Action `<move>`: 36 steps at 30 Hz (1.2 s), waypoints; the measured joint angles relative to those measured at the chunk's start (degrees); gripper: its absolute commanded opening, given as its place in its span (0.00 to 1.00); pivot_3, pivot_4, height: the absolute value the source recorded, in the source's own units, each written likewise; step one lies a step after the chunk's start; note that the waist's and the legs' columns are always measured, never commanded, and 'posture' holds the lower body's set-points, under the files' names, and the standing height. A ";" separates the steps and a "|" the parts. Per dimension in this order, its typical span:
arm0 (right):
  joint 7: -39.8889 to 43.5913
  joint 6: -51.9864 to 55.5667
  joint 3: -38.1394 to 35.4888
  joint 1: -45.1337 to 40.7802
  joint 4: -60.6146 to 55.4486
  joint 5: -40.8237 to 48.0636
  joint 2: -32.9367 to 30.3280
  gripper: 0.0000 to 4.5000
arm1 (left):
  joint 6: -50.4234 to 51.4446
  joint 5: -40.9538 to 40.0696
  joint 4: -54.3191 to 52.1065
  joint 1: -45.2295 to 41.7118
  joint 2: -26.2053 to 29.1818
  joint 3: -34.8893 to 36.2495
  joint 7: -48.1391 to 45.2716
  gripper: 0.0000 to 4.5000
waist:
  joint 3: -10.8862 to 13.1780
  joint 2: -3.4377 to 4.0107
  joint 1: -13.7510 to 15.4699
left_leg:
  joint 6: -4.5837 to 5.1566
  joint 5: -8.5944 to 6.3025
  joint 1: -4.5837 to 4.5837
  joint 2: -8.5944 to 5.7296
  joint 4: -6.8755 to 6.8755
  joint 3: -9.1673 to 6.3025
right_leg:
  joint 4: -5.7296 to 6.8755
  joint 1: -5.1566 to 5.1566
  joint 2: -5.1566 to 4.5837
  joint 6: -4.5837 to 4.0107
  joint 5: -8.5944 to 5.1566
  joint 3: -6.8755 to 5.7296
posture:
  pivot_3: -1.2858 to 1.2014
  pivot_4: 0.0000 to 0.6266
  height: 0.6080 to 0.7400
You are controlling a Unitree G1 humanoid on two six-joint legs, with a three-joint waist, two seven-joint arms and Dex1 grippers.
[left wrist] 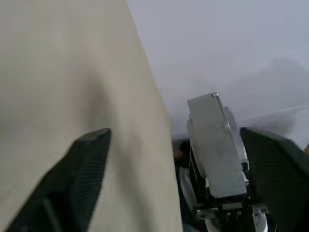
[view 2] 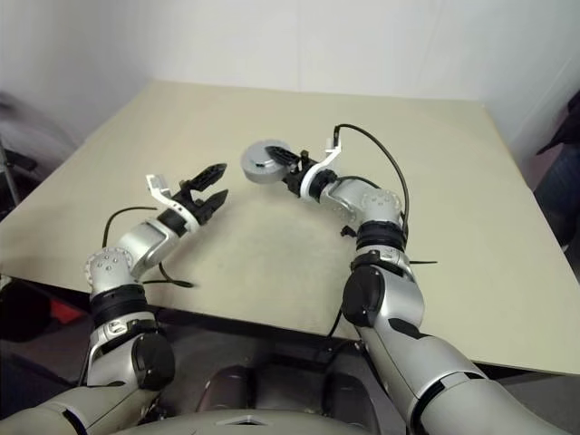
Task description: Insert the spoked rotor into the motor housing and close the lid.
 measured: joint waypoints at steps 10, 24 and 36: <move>0.22 7.44 1.89 1.86 -6.78 2.29 0.36 0.47 | 4.25 -6.89 7.92 -5.92 -0.80 -1.76 -1.34 0.99 | 0.00 -0.01 0.29 | -0.02 0.01 0.01 -0.06 0.02 -0.02 | 0.00 0.00 0.00 0.09 0.05 0.07 | 0.52 0.00 1.00; -0.48 6.35 3.01 3.80 -8.07 2.13 0.14 0.47 | 3.22 -7.04 9.83 -5.93 0.58 -4.63 -3.35 0.63 | 0.00 -0.01 1.28 | -0.05 0.03 0.01 -0.07 0.09 -0.05 | 0.04 0.03 -0.01 0.18 0.10 0.09 | 0.52 0.00 1.00; 0.95 4.58 4.11 2.97 -5.83 2.01 -0.45 0.47 | 2.22 -7.48 9.32 -5.23 0.49 -5.07 -3.35 0.47 | -0.01 -0.01 1.28 | -0.04 0.02 -0.02 -0.05 0.28 -0.08 | 0.16 0.04 -0.01 0.20 0.11 0.09 | 0.52 0.00 1.00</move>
